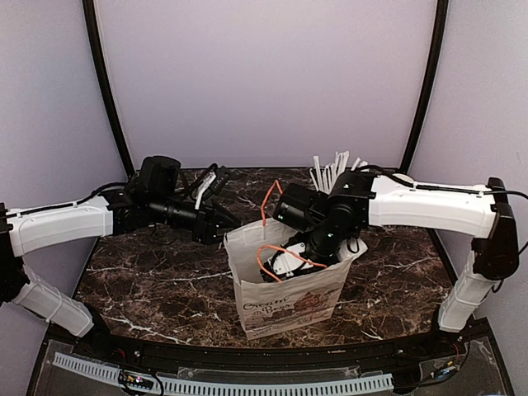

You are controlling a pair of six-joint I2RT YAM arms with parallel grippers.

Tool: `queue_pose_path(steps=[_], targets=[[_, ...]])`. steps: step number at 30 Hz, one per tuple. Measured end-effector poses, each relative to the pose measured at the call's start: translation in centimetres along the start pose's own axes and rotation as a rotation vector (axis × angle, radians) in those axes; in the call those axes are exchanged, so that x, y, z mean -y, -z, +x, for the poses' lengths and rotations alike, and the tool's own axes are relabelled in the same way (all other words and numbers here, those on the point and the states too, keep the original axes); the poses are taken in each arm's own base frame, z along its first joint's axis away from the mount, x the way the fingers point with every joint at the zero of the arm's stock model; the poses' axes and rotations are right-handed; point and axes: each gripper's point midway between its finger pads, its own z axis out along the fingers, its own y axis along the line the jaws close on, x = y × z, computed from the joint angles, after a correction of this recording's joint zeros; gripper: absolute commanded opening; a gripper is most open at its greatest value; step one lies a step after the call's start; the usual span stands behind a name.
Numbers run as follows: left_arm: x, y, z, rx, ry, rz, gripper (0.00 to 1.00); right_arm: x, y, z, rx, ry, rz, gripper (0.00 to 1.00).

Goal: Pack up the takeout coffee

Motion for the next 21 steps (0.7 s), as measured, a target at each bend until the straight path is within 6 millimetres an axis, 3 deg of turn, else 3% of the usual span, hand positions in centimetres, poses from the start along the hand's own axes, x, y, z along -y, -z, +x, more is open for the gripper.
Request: queue_pose_path(steps=[12, 13, 21], targets=[[-0.2, 0.1, 1.1, -0.014, 0.021, -0.014, 0.57, -0.3, 0.5, -0.2, -0.016, -0.009, -0.02, 0.93], [-0.3, 0.1, 1.1, -0.014, 0.021, -0.015, 0.57, -0.3, 0.5, -0.2, -0.016, -0.009, -0.021, 0.98], [0.0, 0.5, 1.1, -0.005, 0.013, -0.016, 0.57, -0.6, 0.7, -0.3, -0.023, -0.006, -0.037, 0.99]])
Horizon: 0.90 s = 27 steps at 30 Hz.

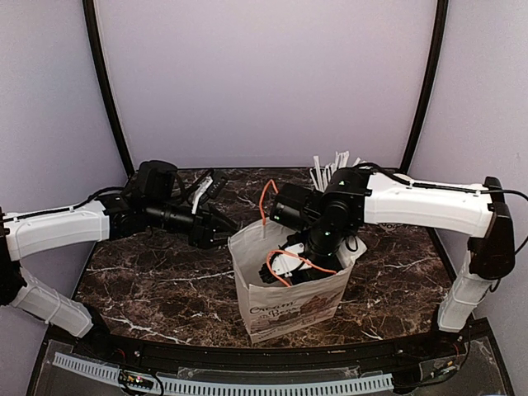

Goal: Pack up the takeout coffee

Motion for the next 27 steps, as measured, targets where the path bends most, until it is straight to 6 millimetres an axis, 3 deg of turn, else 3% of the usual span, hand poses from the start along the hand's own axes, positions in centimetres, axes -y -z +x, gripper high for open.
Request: queue_pose_path(steps=[14, 21, 27], targets=[[-0.2, -0.1, 0.5, 0.004, -0.004, -0.004, 0.57, 0.6, 2.4, -1.3, 0.039, 0.011, 0.033, 0.99], [-0.4, 0.2, 0.5, -0.011, -0.014, -0.032, 0.58, 1.2, 4.6, -2.0, 0.071, 0.006, 0.059, 0.99], [0.1, 1.3, -0.8, -0.003, -0.051, -0.061, 0.58, 0.8, 5.0, -2.0, 0.078, 0.001, 0.059, 0.99]])
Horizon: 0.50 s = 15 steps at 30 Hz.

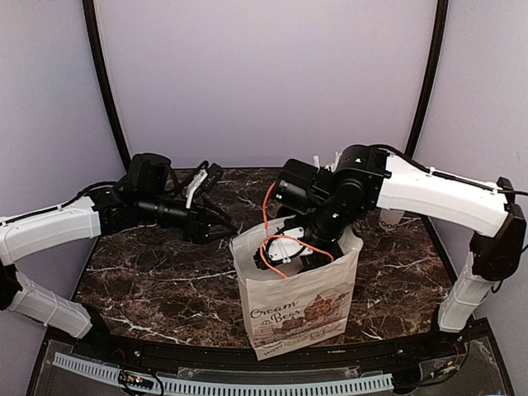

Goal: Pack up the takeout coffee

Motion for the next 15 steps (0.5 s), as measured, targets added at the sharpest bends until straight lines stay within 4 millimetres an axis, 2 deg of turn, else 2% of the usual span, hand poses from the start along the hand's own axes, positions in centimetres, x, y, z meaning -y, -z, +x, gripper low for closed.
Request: queue_pose_path(steps=[8, 10, 15], targets=[[1.0, 1.1, -1.9, 0.014, -0.015, 0.003, 0.58, -0.3, -0.1, 0.4, -0.012, 0.0, -0.002, 0.99], [1.7, 1.7, -2.6, 0.02, -0.017, 0.017, 0.58, -0.2, 0.3, 0.5, -0.009, 0.0, 0.009, 0.99], [5.0, 3.6, -5.4, 0.046, -0.022, 0.108, 0.58, -0.2, 1.7, 1.0, 0.008, -0.002, 0.05, 0.99]])
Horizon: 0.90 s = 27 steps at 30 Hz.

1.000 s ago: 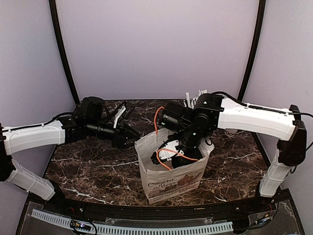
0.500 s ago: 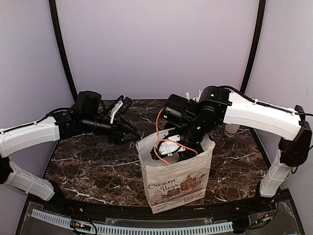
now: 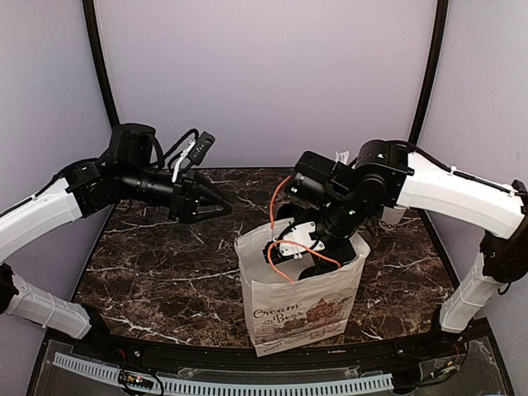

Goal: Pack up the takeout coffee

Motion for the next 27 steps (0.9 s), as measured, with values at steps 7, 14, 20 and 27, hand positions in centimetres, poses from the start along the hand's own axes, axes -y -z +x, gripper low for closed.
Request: queue_pose_path(steps=[7, 14, 20, 27], targets=[[4.3, -2.7, -2.3, -0.097, -0.003, 0.062, 0.56, -0.1, 0.3, 0.6, -0.01, 0.002, 0.017, 0.99], [2.9, -6.3, 1.2, -0.288, 0.05, -0.024, 0.52, -0.2, 0.4, 0.6, -0.02, 0.016, 0.031, 0.99], [1.5, -6.6, 2.4, -0.349, 0.063, -0.081, 0.3, -0.3, 0.9, 0.6, -0.011, 0.02, 0.049, 0.99], [1.5, -7.0, 1.8, -0.338, 0.056, -0.08, 0.04, 0.1, 2.2, 0.3, 0.014, 0.019, 0.086, 0.99]])
